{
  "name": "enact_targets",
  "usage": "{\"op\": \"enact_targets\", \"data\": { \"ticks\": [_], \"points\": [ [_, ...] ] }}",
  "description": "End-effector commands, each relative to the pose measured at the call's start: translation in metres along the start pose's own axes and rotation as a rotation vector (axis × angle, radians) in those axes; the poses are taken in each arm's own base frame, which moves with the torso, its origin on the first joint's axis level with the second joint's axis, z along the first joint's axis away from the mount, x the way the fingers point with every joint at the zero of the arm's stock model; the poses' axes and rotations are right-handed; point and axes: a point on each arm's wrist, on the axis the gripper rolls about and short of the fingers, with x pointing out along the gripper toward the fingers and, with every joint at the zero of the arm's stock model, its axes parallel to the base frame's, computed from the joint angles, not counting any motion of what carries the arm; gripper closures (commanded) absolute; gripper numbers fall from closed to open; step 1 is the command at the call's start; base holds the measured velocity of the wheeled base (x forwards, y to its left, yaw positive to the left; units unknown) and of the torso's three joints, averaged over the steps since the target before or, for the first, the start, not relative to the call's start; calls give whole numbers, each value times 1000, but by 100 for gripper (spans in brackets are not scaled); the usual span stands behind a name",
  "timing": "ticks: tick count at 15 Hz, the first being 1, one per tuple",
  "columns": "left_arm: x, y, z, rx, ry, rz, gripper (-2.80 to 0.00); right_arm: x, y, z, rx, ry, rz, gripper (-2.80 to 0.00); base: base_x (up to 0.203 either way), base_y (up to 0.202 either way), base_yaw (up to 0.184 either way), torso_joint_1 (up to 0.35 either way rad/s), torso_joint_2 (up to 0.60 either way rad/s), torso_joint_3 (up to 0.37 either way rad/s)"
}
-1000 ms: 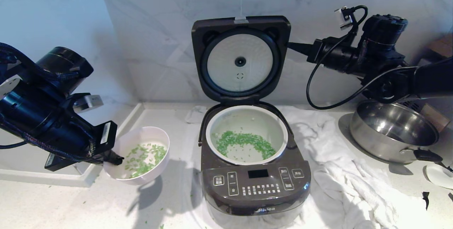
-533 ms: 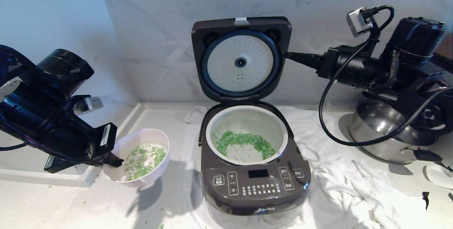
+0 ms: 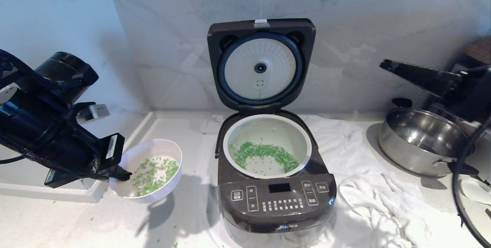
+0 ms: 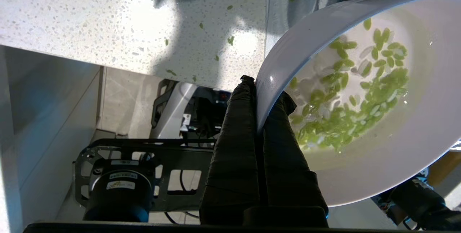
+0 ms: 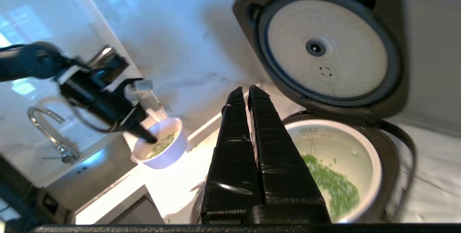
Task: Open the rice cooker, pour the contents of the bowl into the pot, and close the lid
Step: Pour the water from the bowl into the rice cooker
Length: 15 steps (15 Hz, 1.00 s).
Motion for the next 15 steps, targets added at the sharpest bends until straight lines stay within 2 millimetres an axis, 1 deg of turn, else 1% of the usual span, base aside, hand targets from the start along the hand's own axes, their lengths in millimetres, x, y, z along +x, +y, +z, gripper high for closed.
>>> {"op": "enact_targets", "data": {
  "ticks": [1,4,6,9,10,11,12,15],
  "points": [
    [0,0,-3,1,10,0,0,-50,37,12,-78,-101,17,0,0,0,0,0,0,0],
    [-1,-3,-8,16,12,-6,0,-92,58,11,-126,-152,-164,0,0,0,0,0,0,0],
    [-2,-3,-10,23,13,-8,0,-120,74,8,-152,-173,-245,0,0,0,0,0,0,0],
    [-3,-3,-14,33,15,-11,0,-167,98,-12,-217,-140,-301,0,0,0,0,0,0,0],
    [-5,-3,-15,35,10,-13,0,-181,104,-21,-237,-125,-317,0,0,0,0,0,0,0],
    [-6,-3,-15,37,6,-15,0,-191,108,-29,-264,-96,-343,0,0,0,0,0,0,0],
    [-6,-3,-15,37,6,-16,0,-194,111,-34,-305,-76,-381,0,0,0,0,0,0,0],
    [-5,-3,-14,37,7,-15,0,-189,116,-38,-363,-40,-416,0,0,0,0,0,0,0]
  ]
}}
